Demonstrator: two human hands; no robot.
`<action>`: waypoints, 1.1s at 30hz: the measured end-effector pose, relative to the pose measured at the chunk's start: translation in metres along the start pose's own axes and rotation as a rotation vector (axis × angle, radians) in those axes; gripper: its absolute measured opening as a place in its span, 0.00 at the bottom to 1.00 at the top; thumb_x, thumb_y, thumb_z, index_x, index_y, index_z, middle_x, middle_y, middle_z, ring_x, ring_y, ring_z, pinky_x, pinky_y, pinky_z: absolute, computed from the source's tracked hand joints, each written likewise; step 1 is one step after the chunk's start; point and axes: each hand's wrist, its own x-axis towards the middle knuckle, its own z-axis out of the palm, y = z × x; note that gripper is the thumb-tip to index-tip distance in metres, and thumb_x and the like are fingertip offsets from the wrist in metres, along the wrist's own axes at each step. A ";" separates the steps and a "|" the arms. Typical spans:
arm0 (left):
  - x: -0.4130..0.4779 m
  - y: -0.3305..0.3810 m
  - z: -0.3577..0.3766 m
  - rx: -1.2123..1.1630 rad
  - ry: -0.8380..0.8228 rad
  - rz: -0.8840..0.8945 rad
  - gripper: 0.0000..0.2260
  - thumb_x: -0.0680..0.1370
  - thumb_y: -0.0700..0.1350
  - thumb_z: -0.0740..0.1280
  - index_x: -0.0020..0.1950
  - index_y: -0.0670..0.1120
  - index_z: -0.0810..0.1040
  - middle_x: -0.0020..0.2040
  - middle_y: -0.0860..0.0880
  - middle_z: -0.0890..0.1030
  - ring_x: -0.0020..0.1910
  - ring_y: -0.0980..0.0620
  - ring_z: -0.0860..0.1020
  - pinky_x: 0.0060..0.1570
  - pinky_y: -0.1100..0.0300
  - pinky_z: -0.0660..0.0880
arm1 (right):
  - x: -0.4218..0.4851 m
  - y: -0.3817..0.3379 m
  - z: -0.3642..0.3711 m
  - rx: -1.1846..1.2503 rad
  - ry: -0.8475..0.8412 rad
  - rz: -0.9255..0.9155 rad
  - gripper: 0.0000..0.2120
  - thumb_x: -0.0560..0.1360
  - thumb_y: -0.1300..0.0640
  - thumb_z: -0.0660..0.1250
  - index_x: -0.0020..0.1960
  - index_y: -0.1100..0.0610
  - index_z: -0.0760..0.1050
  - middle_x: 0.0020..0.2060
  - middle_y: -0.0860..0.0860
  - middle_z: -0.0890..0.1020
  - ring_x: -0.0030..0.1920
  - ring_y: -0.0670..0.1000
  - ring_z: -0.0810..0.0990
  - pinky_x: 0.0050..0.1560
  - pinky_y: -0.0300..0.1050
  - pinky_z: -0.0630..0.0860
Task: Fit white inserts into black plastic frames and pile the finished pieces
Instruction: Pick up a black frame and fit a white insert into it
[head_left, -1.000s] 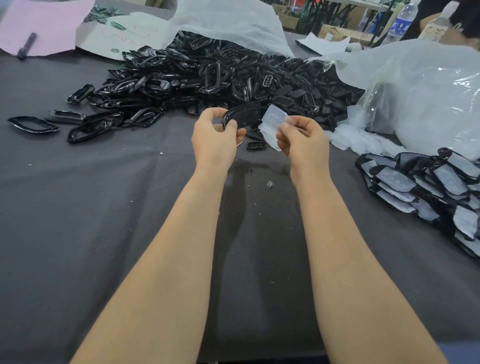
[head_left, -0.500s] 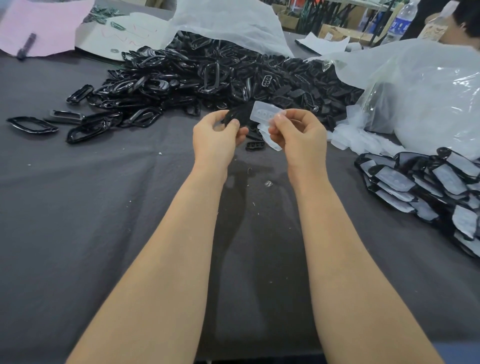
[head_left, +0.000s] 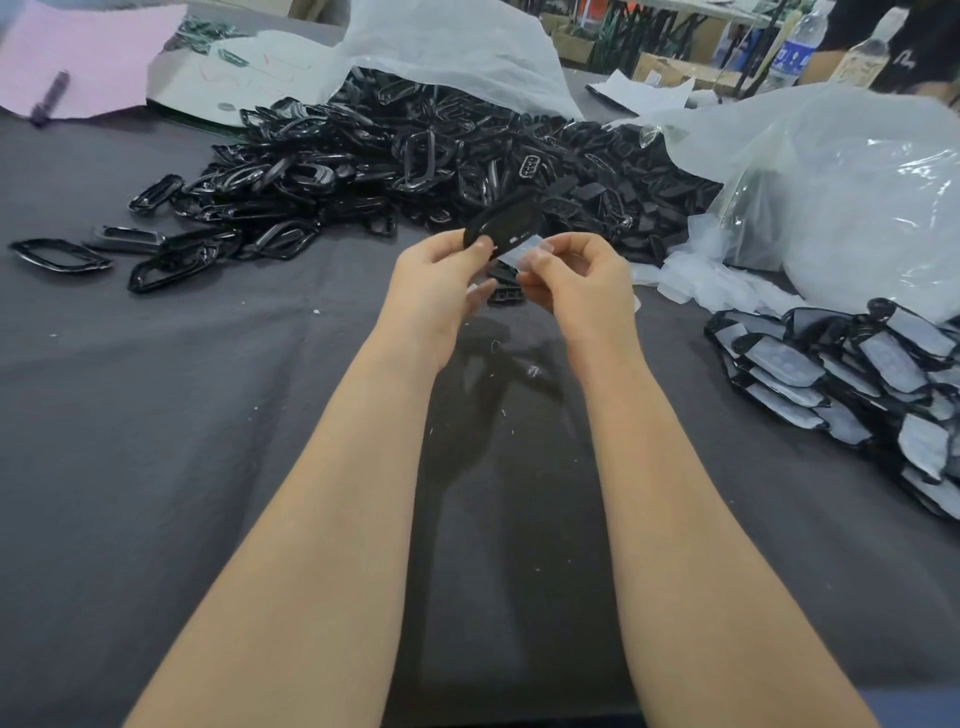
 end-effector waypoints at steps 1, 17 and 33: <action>-0.001 0.000 0.001 0.017 -0.021 0.004 0.07 0.81 0.37 0.63 0.47 0.45 0.79 0.44 0.50 0.81 0.43 0.57 0.79 0.50 0.62 0.78 | 0.000 0.000 0.000 -0.018 -0.005 0.001 0.07 0.77 0.65 0.65 0.44 0.54 0.73 0.35 0.49 0.81 0.32 0.41 0.79 0.39 0.36 0.78; -0.001 -0.002 -0.001 0.120 -0.073 0.043 0.07 0.80 0.34 0.62 0.52 0.36 0.79 0.45 0.46 0.81 0.45 0.55 0.78 0.52 0.64 0.77 | 0.007 0.003 -0.008 -0.045 -0.153 0.179 0.10 0.79 0.61 0.63 0.40 0.54 0.76 0.32 0.47 0.77 0.33 0.43 0.73 0.36 0.36 0.71; 0.001 0.000 -0.006 -0.102 -0.085 -0.027 0.10 0.79 0.31 0.62 0.40 0.39 0.79 0.33 0.51 0.83 0.35 0.58 0.80 0.40 0.69 0.78 | 0.007 0.005 -0.006 -0.125 -0.174 0.105 0.14 0.80 0.58 0.63 0.36 0.55 0.74 0.27 0.46 0.70 0.31 0.44 0.67 0.34 0.38 0.66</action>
